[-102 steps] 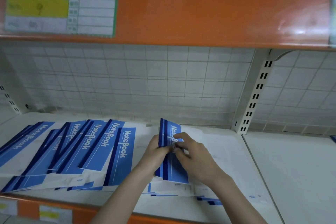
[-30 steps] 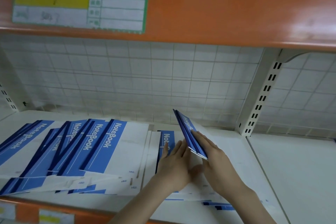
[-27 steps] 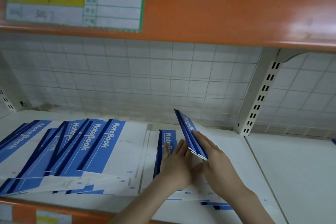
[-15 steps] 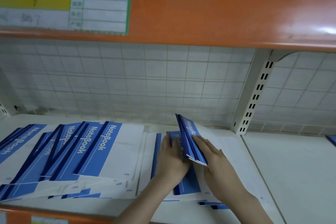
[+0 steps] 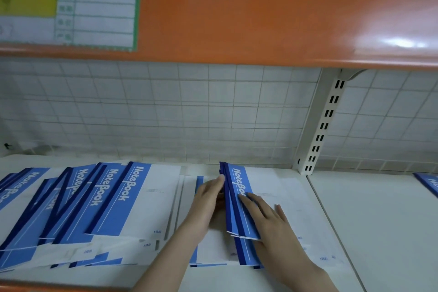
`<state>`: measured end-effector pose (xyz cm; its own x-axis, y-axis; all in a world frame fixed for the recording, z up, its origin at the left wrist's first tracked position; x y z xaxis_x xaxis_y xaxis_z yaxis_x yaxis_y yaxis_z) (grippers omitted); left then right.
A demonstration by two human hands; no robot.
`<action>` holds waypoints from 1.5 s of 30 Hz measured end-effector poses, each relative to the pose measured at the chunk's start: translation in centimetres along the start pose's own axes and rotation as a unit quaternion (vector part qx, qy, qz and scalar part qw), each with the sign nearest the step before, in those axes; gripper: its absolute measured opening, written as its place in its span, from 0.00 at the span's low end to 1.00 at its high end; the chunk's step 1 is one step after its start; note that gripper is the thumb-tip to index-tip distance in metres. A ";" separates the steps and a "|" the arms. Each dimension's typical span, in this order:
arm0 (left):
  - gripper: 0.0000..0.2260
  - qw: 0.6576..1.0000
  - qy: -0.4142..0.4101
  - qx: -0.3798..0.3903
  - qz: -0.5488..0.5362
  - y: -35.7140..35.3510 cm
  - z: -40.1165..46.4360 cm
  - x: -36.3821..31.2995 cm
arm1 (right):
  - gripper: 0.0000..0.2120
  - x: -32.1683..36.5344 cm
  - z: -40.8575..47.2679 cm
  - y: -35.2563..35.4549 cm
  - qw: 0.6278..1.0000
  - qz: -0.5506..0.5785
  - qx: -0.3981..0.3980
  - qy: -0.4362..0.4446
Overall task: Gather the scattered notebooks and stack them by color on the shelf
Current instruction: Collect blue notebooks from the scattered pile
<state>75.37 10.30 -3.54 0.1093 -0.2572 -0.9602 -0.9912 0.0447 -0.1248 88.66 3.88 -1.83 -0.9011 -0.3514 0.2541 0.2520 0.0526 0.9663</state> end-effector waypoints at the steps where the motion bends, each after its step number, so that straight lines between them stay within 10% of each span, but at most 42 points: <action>1: 0.11 1.000 0.003 0.023 0.013 -0.3 0.0 0.2 | 0.35 -0.1 -0.1 0.0 1.000 0.010 -0.007 0.006; 12: 0.18 0.999 -0.044 0.026 -0.015 0.0 -1.1 -0.8 | 0.36 -1.5 0.3 2.9 0.984 0.135 -0.109 -0.033; 17: 0.22 0.991 -0.136 0.002 0.008 0.6 -2.2 -3.0 | 0.21 -5.1 1.9 4.1 0.879 0.416 -0.144 -0.185; 19: 0.24 0.981 -0.188 0.001 0.035 0.5 -3.0 -4.1 | 0.06 -5.0 2.3 4.0 0.833 0.507 -0.152 -0.161; 24: 0.20 0.931 -0.358 -0.031 0.058 -0.3 -5.8 -7.2 | 0.09 -2.5 2.5 6.4 0.800 0.543 -0.254 0.026; 28: 0.16 0.946 -0.317 -0.066 0.007 0.0 -5.4 -6.3 | 0.15 -2.0 2.6 6.5 0.767 0.577 -0.276 0.048; 45: 0.10 0.966 -0.237 -0.098 -0.021 0.2 -3.4 -2.4 | 0.07 -2.9 2.1 4.0 0.866 0.381 -0.324 -0.002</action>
<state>74.66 7.64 -0.36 0.1263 0.2176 -0.9678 -0.9750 -0.1525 -0.1615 91.52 7.05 1.40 -0.3863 -0.4410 0.8101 0.9182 -0.2676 0.2922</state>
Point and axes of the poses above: each hand's wrist, its own z-axis towards the middle knuckle, its own y-axis out of the back of the hand, x = y × z, the point moved 6 cm from there along z, towards the middle knuckle, and after that the axes turned 4 degrees about y, right-handed, at the moved point
